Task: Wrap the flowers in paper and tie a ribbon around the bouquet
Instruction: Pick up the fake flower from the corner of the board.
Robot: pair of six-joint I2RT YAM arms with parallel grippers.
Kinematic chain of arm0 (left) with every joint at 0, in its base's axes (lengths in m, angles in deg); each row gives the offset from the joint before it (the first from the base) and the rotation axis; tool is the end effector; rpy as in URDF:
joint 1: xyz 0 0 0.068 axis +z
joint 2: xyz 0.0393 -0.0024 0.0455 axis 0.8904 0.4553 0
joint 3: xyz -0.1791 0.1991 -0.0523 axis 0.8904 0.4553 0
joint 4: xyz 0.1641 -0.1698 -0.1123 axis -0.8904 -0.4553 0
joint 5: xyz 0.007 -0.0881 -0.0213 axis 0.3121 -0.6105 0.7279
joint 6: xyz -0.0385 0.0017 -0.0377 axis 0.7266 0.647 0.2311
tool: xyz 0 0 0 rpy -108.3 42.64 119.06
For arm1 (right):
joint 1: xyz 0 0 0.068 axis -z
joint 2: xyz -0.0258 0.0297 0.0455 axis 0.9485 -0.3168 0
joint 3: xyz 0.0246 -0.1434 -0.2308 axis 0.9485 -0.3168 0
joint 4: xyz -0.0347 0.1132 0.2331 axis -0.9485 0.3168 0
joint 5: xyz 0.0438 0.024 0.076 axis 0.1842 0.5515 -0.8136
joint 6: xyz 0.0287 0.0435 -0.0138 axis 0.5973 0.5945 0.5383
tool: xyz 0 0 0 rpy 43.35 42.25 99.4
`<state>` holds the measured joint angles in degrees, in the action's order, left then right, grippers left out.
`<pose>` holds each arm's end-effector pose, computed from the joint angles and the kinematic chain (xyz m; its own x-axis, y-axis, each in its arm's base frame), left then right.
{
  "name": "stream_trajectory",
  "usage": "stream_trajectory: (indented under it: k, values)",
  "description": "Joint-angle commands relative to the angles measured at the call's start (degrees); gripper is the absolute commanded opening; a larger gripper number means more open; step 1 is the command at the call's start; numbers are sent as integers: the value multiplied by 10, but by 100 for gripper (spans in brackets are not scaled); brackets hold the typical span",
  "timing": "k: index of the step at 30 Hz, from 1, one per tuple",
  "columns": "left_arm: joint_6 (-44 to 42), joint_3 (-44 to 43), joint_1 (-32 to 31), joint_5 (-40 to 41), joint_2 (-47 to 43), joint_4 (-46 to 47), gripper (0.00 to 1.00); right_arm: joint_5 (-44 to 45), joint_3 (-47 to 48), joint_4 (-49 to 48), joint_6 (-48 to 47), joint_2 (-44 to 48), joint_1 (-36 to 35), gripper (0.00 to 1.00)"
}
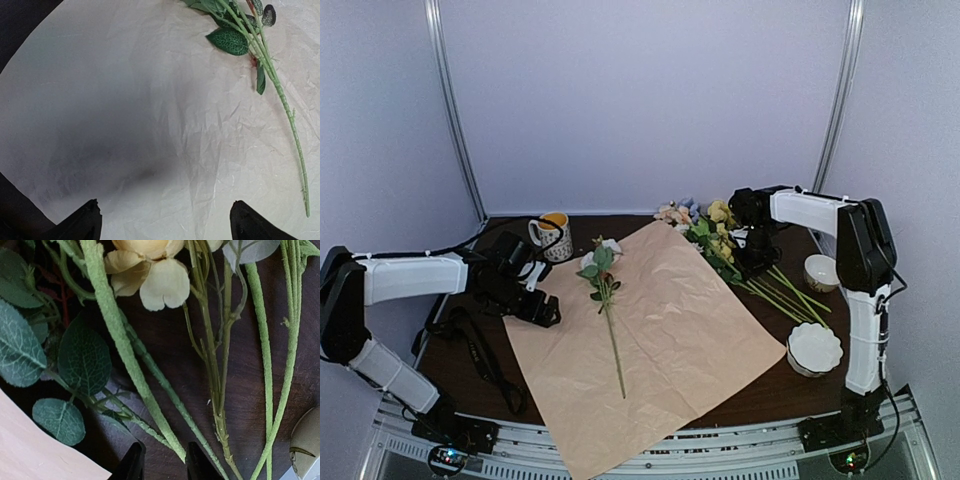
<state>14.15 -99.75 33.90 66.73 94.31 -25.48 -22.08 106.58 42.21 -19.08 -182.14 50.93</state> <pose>0.2368 -0.1339 0.1872 -0.9022 0.1391 -0.4083 0.2351 0.9522 -0.1950 0.3945 0.1481 0.1956 -0.9439 -0.3013 -0.1354 -0.3046 0.9525 0.0042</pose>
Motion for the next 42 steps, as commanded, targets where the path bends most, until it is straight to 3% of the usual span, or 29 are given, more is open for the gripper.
stream_trajectory:
  k: [1,22,34,36,39,42]
  values:
    - [-9,-20,1,3,8,5,93,38,35,6,-6,-23,-1,30]
    - [-15,-20,2,-20,-15,11,93,11,94,14,-29,-83,-1,28]
    - [-18,-27,2,-14,-31,5,93,22,135,98,-20,-119,0,24]
    - [-18,-27,2,-14,-31,5,93,25,132,103,-19,-120,0,21]
    - [-17,-27,2,-13,-32,5,93,24,122,95,-18,-108,-1,0]
    - [-20,-27,2,-15,-32,4,93,40,110,78,-21,-78,-3,0]
